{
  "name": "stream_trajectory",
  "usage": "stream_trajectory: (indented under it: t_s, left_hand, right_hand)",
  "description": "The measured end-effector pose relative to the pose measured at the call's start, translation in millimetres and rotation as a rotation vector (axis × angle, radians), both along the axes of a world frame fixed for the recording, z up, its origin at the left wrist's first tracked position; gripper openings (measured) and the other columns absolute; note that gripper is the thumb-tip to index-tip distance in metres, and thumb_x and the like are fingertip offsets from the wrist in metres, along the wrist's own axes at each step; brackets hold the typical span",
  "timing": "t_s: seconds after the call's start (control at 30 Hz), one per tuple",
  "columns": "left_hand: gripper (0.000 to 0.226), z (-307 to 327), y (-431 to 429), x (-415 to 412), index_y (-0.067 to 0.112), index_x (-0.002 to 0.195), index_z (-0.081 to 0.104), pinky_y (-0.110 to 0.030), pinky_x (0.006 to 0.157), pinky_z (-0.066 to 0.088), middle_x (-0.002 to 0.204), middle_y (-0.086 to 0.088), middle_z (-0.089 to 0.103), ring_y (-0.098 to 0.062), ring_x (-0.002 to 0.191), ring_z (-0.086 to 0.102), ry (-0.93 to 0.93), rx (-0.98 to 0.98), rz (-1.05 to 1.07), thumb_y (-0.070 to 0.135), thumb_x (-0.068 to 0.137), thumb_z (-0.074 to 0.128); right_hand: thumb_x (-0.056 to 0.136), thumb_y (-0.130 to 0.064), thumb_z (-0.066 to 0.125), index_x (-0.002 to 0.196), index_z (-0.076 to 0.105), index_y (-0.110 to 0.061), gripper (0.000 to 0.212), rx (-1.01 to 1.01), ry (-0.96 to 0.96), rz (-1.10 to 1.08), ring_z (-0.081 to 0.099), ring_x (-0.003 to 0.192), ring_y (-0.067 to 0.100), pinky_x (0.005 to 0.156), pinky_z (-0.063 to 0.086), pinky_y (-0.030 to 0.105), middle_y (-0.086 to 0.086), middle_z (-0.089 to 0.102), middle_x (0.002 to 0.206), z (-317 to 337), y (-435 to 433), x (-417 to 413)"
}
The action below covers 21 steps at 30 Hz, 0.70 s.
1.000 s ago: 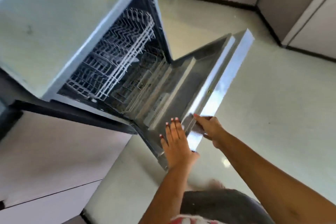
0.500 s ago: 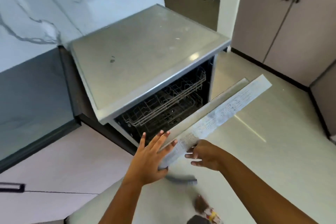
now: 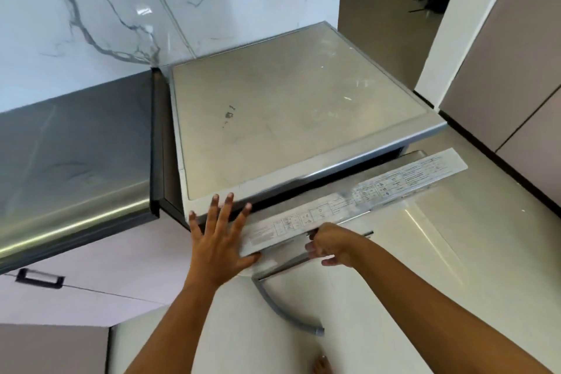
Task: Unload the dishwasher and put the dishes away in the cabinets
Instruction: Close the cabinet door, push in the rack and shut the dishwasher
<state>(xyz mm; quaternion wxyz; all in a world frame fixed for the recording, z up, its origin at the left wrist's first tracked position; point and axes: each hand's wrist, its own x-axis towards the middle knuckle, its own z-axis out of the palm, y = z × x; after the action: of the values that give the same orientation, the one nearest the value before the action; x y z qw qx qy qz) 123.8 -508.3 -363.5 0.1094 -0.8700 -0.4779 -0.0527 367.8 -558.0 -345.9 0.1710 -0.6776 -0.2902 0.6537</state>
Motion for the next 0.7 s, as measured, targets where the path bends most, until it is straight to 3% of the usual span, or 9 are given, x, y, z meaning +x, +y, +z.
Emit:
stream_trajectory:
  t_s: [0.1, 0.23, 0.33, 0.47, 0.57, 0.7]
  left_hand:
    - [0.102, -1.6, 8.4, 12.4, 0.029, 0.151, 0.002, -0.065, 0.106, 0.016, 0.153, -0.011, 0.025, -0.030, 0.141, 0.018, -0.096, -0.037, 0.200, 0.074, 0.068, 0.041]
    - [0.096, -6.1, 16.2, 34.9, 0.024, 0.143, 0.031, -0.064, 0.103, 0.024, 0.138, -0.008, 0.039, -0.029, 0.126, 0.030, -0.218, 0.008, 0.352, 0.057, 0.063, 0.072]
    - [0.089, -10.0, 20.0, 42.4, 0.025, 0.134, 0.043, -0.063, 0.101, 0.028, 0.127, -0.007, 0.044, -0.028, 0.119, 0.036, -0.215, 0.111, 0.390, 0.051, 0.058, 0.081]
    - [0.081, -11.2, 28.4, 52.1, 0.025, 0.120, 0.046, -0.062, 0.094, 0.037, 0.113, -0.008, 0.052, -0.026, 0.105, 0.039, -0.222, 0.186, 0.482, 0.046, 0.052, 0.086]
    - [0.078, -11.1, 31.0, 53.5, 0.025, 0.117, 0.046, -0.060, 0.093, 0.040, 0.108, -0.008, 0.057, -0.026, 0.098, 0.043, -0.193, 0.209, 0.501, 0.047, 0.053, 0.086]
    - [0.077, -9.8, 32.3, 57.1, 0.023, 0.112, 0.048, -0.060, 0.092, 0.041, 0.103, -0.008, 0.057, -0.026, 0.093, 0.045, -0.164, 0.220, 0.541, 0.046, 0.050, 0.087]
  right_hand:
    - [0.091, 0.003, 0.045, 0.130, 0.046, -0.009, 0.040, 0.077, -0.068, 0.010, 0.051, 0.120, 0.025, 0.089, 0.045, 0.034, 0.011, 0.052, 0.132, 10.1, 22.5, 5.0]
    - [0.092, -0.001, 0.040, 0.135, 0.036, -0.011, 0.044, 0.139, -0.199, 0.109, 0.048, 0.108, 0.025, 0.092, 0.045, 0.035, 0.013, 0.047, 0.124, 17.6, 37.7, 15.5]
    - [0.092, -0.001, 0.040, 0.130, 0.040, -0.008, 0.039, 0.152, -0.213, 0.127, 0.047, 0.100, 0.023, 0.091, 0.047, 0.035, 0.011, 0.046, 0.116, 17.9, 50.9, 18.3]
    - [0.089, 0.003, 0.040, 0.113, 0.043, -0.006, 0.025, 0.157, -0.246, 0.147, 0.046, 0.090, 0.022, 0.090, 0.049, 0.037, 0.013, 0.045, 0.106, 15.7, 70.2, 16.9]
    - [0.087, 0.006, 0.040, 0.112, 0.044, -0.005, 0.028, 0.116, -0.233, 0.171, 0.043, 0.092, 0.022, 0.098, 0.047, 0.042, 0.011, 0.043, 0.106, 11.8, 77.5, 16.9]
    - [0.085, 0.010, 0.039, 0.102, 0.043, -0.005, 0.023, 0.121, -0.223, 0.165, 0.040, 0.093, 0.023, 0.084, 0.046, 0.037, 0.012, 0.041, 0.104, 15.3, 85.0, 18.4]
